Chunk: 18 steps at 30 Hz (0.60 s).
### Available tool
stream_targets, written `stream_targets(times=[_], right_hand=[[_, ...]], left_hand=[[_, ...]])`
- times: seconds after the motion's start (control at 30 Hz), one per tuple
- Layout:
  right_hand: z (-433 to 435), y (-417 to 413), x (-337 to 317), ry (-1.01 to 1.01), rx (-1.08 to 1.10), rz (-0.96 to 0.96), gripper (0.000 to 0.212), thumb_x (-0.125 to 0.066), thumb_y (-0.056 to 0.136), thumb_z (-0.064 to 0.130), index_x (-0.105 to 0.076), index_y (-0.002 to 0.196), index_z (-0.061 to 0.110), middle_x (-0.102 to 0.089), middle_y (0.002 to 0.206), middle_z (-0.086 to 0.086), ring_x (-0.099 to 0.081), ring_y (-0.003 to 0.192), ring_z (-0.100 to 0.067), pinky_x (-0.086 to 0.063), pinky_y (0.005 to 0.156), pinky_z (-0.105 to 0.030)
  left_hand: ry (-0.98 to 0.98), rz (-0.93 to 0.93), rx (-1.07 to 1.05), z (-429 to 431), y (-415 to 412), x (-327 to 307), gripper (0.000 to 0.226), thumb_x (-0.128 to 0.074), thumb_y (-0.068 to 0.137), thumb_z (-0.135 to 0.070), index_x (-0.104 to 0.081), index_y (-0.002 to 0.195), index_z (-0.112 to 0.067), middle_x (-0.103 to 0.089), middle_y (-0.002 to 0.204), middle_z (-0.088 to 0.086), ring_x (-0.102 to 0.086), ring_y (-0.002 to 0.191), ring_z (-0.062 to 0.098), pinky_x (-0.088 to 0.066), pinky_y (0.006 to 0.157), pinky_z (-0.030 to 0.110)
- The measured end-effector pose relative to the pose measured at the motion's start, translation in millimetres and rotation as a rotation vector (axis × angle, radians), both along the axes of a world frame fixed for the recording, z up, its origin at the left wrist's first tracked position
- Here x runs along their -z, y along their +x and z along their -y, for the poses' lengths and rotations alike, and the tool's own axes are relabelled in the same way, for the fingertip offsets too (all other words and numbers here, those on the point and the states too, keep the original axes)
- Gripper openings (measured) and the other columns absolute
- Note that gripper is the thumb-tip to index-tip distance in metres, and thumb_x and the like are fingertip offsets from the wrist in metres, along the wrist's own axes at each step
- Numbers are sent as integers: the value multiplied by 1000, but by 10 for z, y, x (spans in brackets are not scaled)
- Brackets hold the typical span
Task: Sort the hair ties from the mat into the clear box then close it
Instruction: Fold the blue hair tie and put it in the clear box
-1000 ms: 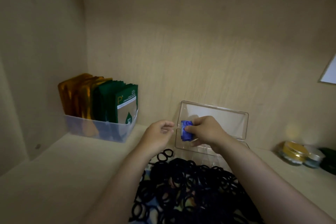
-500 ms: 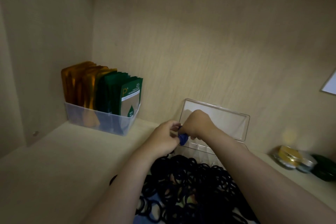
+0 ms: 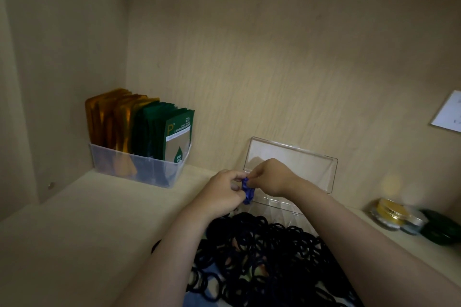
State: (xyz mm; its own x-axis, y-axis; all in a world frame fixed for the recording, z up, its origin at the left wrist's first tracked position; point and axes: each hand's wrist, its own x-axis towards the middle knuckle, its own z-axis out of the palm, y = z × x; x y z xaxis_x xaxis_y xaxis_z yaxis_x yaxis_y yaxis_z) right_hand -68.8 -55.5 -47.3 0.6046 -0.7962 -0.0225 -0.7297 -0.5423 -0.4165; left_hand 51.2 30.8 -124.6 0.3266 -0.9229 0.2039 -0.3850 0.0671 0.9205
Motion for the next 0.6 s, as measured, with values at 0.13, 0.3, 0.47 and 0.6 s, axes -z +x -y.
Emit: stream_targets(times=[0.13,0.3,0.47,0.6], right_hand=[[-29,-213,14,-245,-70,27,24,-67,88,34,-73,110,27,-57,109,6,-58,104,-13,-45,88,-27],[-89,-309,167,-380,-172,-45,31,-56,90,26,-74,111,39,-49,146,7,-37,135,-17,-30,110,-36],[-114,-254,258,-384,-191,-194,39,-47,94,33,-63,128,41,-39,153,3,-30,139,-21,-25,111,-40],[-104,-253,261,-385,-165,-75,36,-49,90,32,-66,121,38,-41,150,4,-34,139,-20,-26,110,-40]], left_hand=[[12,43,-12,-6,1,8,46,-65,84,-20,-60,128,-28,-59,121,-8,-61,101,2,-51,86,21],[1,49,-18,-11,-23,-14,45,-62,84,-13,-57,125,-30,-60,114,-11,-60,94,0,-45,72,13],[-23,71,-28,-2,-40,-2,37,-64,83,-10,-61,114,-31,-62,112,-5,-64,90,7,-47,72,13],[-2,117,-18,-21,-44,22,43,-59,85,-15,-58,124,-31,-57,120,-7,-62,96,4,-51,86,22]])
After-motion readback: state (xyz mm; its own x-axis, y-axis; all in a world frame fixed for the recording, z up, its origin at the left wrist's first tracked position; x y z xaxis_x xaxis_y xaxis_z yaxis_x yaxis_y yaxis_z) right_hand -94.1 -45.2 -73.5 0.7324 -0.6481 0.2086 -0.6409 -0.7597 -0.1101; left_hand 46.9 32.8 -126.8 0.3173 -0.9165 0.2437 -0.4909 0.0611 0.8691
